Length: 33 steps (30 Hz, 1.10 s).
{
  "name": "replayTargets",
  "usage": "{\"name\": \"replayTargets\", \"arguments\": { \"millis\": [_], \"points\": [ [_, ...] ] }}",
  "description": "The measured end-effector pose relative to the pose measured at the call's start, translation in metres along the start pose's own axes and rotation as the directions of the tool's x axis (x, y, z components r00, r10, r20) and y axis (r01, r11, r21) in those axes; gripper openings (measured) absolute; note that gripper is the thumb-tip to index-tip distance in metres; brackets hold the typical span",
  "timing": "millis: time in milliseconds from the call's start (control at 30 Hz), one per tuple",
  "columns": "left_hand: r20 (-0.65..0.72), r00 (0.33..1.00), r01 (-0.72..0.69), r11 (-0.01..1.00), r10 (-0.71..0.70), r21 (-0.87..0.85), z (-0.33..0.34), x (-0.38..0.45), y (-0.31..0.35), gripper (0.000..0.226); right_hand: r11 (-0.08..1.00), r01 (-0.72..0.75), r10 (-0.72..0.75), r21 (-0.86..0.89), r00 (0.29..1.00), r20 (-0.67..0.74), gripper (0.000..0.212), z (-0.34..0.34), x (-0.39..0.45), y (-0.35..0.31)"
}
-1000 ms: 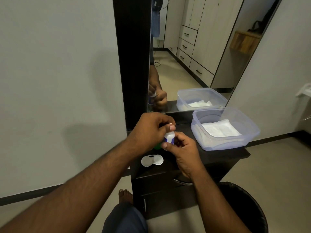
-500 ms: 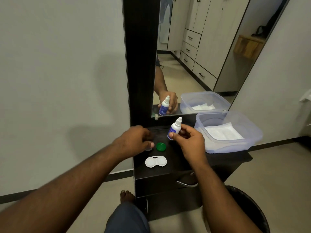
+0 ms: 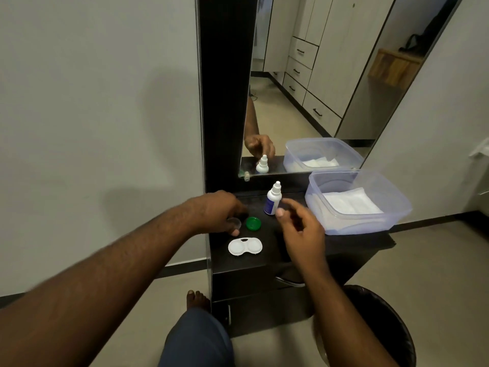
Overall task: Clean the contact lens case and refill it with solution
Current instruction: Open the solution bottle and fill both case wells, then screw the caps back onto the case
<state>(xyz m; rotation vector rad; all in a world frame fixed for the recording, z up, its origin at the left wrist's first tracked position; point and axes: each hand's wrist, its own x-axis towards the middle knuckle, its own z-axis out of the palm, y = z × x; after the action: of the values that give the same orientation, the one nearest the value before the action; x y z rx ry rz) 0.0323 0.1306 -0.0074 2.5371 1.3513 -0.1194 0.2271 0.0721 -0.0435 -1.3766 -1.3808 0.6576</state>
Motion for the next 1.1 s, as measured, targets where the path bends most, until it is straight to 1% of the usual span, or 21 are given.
{"name": "replayTargets", "arguments": {
  "millis": [67,100,167,233,267,333,400,467,500,567,667,767,900,1100],
  "points": [
    [-0.028,1.000,-0.012,1.000,0.012,-0.003,-0.003,-0.001,0.002,0.045,0.999,0.048,-0.048,0.007,0.984,0.173,0.018,-0.006,-0.004,0.001],
    [-0.064,0.998,-0.010,0.999,0.007,-0.039,-0.005,-0.005,0.003,0.042,0.998,0.063,-0.063,0.007,0.963,0.262,0.017,-0.008,-0.004,0.002],
    [-0.179,0.983,0.004,0.979,-0.041,-0.202,-0.007,-0.017,0.004,0.039,0.996,0.090,-0.072,-0.025,0.910,0.408,0.026,-0.012,-0.002,0.003],
    [-0.311,0.942,-0.015,0.910,-0.126,-0.413,-0.003,-0.035,0.004,0.034,0.987,0.137,-0.074,-0.088,0.860,0.505,0.039,-0.012,0.000,0.006],
    [-0.362,0.916,-0.038,0.861,-0.174,-0.508,0.001,-0.046,0.006,0.032,0.979,0.170,-0.085,-0.113,0.844,0.530,0.044,-0.012,0.000,0.007],
    [-0.430,0.863,-0.077,0.772,-0.266,-0.631,0.012,-0.063,0.012,0.029,0.962,0.223,-0.104,-0.158,0.835,0.540,0.050,-0.011,0.001,0.010],
    [-0.454,0.816,-0.108,0.678,-0.357,-0.727,0.025,-0.073,0.017,0.026,0.950,0.248,-0.107,-0.192,0.830,0.547,0.052,-0.011,0.002,0.011],
    [-0.443,0.800,-0.132,0.601,-0.405,-0.788,0.036,-0.077,0.020,0.024,0.933,0.278,-0.108,-0.226,0.819,0.564,0.053,-0.010,0.003,0.011],
    [-0.445,0.799,-0.144,0.589,-0.405,-0.795,0.041,-0.078,0.021,0.024,0.928,0.283,-0.100,-0.242,0.815,0.571,0.053,-0.010,0.004,0.010],
    [-0.476,0.789,-0.161,0.617,-0.389,-0.770,0.049,-0.077,0.024,0.024,0.923,0.285,-0.087,-0.260,0.811,0.578,0.050,-0.010,0.004,0.008],
    [-0.542,0.760,-0.160,0.705,-0.359,-0.691,0.059,-0.077,0.029,0.024,0.916,0.296,-0.088,-0.272,0.807,0.583,0.046,-0.009,0.003,0.006],
    [-0.596,0.731,-0.163,0.762,-0.333,-0.626,0.066,-0.076,0.036,0.026,0.918,0.298,-0.097,-0.261,0.807,0.582,0.040,-0.009,0.003,0.006],
    [-0.634,0.694,-0.181,0.769,-0.342,-0.613,0.076,-0.074,0.042,0.023,0.923,0.294,-0.100,-0.249,0.807,0.582,0.036,-0.009,0.004,0.008],
    [-0.653,0.680,-0.155,0.806,-0.333,-0.572,0.082,-0.069,0.047,0.026,0.922,0.310,-0.130,-0.231,0.812,0.569,0.035,-0.008,0.004,0.010]
  ]
}}
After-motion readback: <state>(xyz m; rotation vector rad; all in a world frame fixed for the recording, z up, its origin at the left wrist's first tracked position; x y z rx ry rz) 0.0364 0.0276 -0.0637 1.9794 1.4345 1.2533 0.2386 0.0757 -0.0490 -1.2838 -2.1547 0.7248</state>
